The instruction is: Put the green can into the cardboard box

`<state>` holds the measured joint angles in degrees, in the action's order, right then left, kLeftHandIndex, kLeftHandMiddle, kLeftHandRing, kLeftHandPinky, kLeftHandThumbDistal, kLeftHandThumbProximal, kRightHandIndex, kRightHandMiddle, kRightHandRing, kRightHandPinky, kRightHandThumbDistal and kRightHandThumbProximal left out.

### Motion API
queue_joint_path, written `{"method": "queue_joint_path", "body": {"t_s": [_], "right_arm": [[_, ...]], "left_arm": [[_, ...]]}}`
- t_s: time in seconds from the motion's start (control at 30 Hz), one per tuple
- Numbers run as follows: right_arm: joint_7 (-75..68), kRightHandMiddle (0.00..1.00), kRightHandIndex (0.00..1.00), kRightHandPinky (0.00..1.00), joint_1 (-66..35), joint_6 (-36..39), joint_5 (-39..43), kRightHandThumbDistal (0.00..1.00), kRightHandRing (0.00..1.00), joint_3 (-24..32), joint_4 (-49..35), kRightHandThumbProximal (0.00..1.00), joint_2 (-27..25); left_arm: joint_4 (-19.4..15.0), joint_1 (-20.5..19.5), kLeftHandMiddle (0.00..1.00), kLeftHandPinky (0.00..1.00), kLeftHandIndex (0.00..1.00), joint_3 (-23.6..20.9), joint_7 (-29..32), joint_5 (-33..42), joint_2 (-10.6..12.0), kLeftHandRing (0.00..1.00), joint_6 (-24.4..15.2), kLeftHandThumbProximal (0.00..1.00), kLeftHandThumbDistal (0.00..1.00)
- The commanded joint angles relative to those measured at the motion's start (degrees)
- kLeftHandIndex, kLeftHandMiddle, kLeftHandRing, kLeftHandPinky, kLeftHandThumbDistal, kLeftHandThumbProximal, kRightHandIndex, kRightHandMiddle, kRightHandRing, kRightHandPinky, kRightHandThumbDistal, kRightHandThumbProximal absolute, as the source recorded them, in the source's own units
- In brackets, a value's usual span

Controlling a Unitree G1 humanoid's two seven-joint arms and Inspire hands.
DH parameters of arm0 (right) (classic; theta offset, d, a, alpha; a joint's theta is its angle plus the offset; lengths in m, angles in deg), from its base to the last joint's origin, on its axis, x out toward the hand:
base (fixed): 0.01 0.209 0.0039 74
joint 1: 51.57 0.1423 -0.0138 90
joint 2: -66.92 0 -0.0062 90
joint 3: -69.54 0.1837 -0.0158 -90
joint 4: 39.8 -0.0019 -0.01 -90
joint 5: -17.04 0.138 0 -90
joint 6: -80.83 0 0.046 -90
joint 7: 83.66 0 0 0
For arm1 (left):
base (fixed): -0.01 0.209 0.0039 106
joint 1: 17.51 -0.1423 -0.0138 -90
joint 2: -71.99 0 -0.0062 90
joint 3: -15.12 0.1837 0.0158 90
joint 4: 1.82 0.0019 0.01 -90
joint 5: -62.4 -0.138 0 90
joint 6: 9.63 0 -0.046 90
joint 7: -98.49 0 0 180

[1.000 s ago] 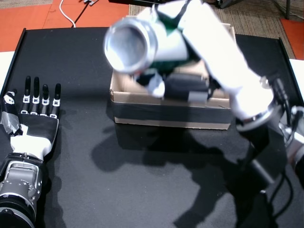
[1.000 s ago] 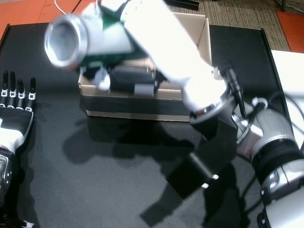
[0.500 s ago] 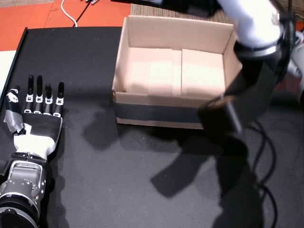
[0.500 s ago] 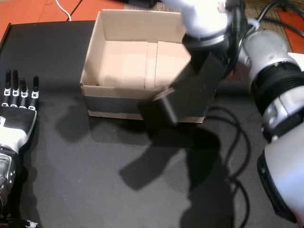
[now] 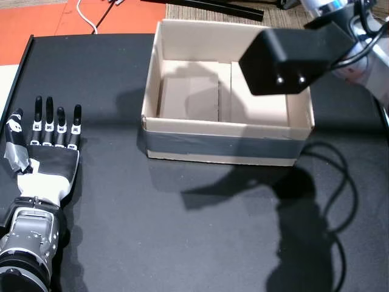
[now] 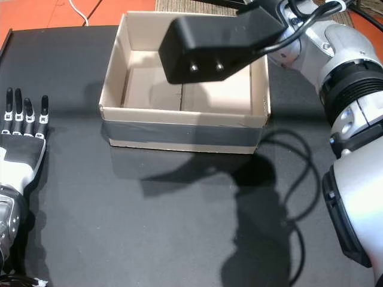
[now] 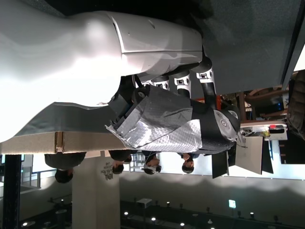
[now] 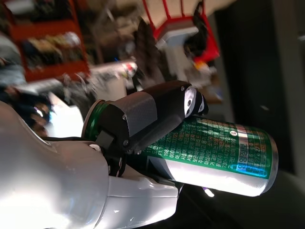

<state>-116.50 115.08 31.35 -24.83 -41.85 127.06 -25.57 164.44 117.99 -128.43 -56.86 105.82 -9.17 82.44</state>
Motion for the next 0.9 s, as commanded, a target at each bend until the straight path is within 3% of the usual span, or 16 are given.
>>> {"method": "queue_joint_path", "body": {"t_s": [0.0,0.07,0.13,0.23,0.3,0.37,0.43,0.5,0.53,0.6,0.63,0.67,0.73,0.87], "right_arm": [[5.07,0.04,0.04,0.26,-0.97,-2.19,4.56,0.29,0.11,3.13,0.73,0.11,0.21],[9.61,0.04,0.03,0.25,-1.5,-3.96,7.11,0.25,0.1,5.09,1.02,0.14,0.35],[13.0,0.06,0.05,0.27,-1.83,-6.59,8.46,0.18,0.13,6.04,1.23,0.09,0.38],[16.47,0.06,0.08,0.27,-2.18,-9.37,9.38,0.25,0.13,6.67,1.31,0.02,0.51],[18.9,0.07,0.08,0.26,-2.3,-10.79,9.67,0.25,0.14,6.99,1.32,0.01,0.59],[21.39,0.13,0.13,0.32,-2.39,-12.14,9.59,0.23,0.2,7.07,1.4,0.11,0.59],[23.79,0.14,0.16,0.35,-2.44,-13.32,9.59,0.27,0.22,7.14,1.46,0.12,0.64],[26.43,0.04,0.06,0.31,-2.66,-13.8,10.28,0.29,0.13,7.81,1.46,0.2,0.8],[27.47,0.01,0.02,0.28,-2.8,-13.87,10.61,0.3,0.1,8.11,1.45,0.29,0.89],[28.78,0.01,0.0,0.24,-3.19,-13.62,10.94,0.33,0.07,8.41,1.43,0.42,1.02],[29.43,0.08,0.06,0.24,-3.35,-13.84,10.99,0.22,0.14,8.45,1.46,0.38,1.11],[30.02,0.1,0.11,0.24,-3.44,-14.17,11.05,0.22,0.15,8.45,1.49,0.32,1.19],[30.68,0.04,0.05,0.23,-3.39,-15.37,10.27,0.23,0.1,7.54,1.58,0.27,1.37],[32.44,0.17,0.19,0.36,-2.44,-17.5,7.59,0.14,0.24,4.12,1.63,0.13,1.69]], "left_arm": [[1.0,-2.15,0.35,0.64,0.58,0.21,-1.31,-0.42,0.48,0.49,-0.1,0.6,0.54],[0.98,-2.09,0.34,0.62,0.58,0.32,-1.48,-0.52,0.52,0.47,-0.27,0.63,0.54],[1.0,-2.15,0.35,0.63,0.59,0.22,-1.26,-0.39,0.57,0.48,-0.2,0.61,0.56],[1.04,-2.38,0.34,0.64,0.59,0.16,-0.53,-0.32,0.59,0.47,0.02,0.59,0.55],[1.09,-2.38,0.31,0.58,0.57,0.01,-1.06,-0.21,0.57,0.42,0.19,0.61,0.54],[1.14,-2.4,0.3,0.54,0.55,-0.02,-1.54,-0.25,0.54,0.39,0.25,0.62,0.54],[1.17,-2.43,0.3,0.54,0.55,-0.03,-1.71,-0.27,0.48,0.4,0.39,0.64,0.51],[1.17,-2.49,0.3,0.54,0.54,0.02,-1.57,-0.36,0.48,0.41,0.33,0.66,0.51],[1.17,-2.49,0.29,0.53,0.54,0.07,-1.51,-0.43,0.52,0.4,0.19,0.65,0.54],[1.15,-2.46,0.28,0.53,0.55,0.19,-1.35,-0.54,0.6,0.39,0.0,0.66,0.52],[1.13,-2.39,0.28,0.53,0.55,0.32,-1.56,-0.67,0.64,0.38,-0.12,0.68,0.51],[1.13,-2.33,0.28,0.53,0.55,0.4,-1.75,-0.73,0.68,0.38,-0.2,0.69,0.51],[1.14,-2.28,0.29,0.51,0.56,0.41,-1.85,-0.69,0.78,0.39,-0.22,0.69,0.5],[1.11,-2.24,0.31,0.54,0.57,0.43,-1.27,-0.6,1.04,0.4,-0.12,0.67,0.52]]}}
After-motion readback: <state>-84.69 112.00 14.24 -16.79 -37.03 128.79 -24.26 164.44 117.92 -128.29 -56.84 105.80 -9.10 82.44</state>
